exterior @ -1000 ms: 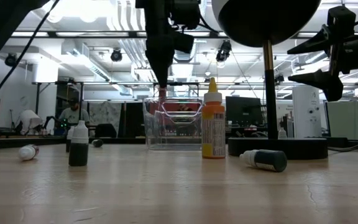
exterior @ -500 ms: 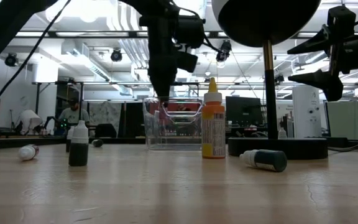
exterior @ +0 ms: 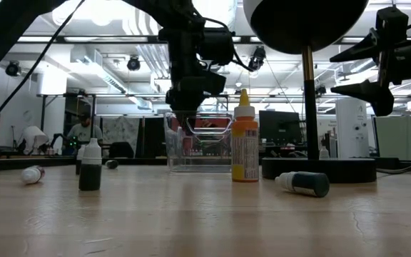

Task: Pick & Place food coloring
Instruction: Put the small orange food coloring bottle into the transparent bin

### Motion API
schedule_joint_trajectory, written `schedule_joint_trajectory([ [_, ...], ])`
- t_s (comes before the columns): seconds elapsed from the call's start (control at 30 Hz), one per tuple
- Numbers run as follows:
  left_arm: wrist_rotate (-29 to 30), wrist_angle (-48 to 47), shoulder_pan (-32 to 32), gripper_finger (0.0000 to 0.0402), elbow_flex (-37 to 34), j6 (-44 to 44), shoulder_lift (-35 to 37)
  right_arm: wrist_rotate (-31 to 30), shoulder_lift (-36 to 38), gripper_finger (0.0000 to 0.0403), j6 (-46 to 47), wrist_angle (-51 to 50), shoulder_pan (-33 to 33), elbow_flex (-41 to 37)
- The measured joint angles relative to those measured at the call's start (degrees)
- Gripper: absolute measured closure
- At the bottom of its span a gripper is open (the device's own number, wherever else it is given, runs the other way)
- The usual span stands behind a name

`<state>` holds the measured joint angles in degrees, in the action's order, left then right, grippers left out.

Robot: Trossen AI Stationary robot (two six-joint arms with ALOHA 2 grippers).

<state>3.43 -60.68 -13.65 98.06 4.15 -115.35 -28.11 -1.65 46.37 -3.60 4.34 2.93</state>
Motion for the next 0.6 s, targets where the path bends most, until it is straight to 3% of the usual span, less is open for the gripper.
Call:
schedule_joint_trajectory([
  [0.3,-2.6,2.4,0.0,0.0361,-1.9,7.7,0.0,0.0,0.0,0.0101,0.0,0.0,0.0,0.0],
  [0.6,-3.4,5.7,0.4,0.0361,-4.0,9.7,-0.3,0.0,0.0,0.0101,0.0,0.0,0.0,0.0],
])
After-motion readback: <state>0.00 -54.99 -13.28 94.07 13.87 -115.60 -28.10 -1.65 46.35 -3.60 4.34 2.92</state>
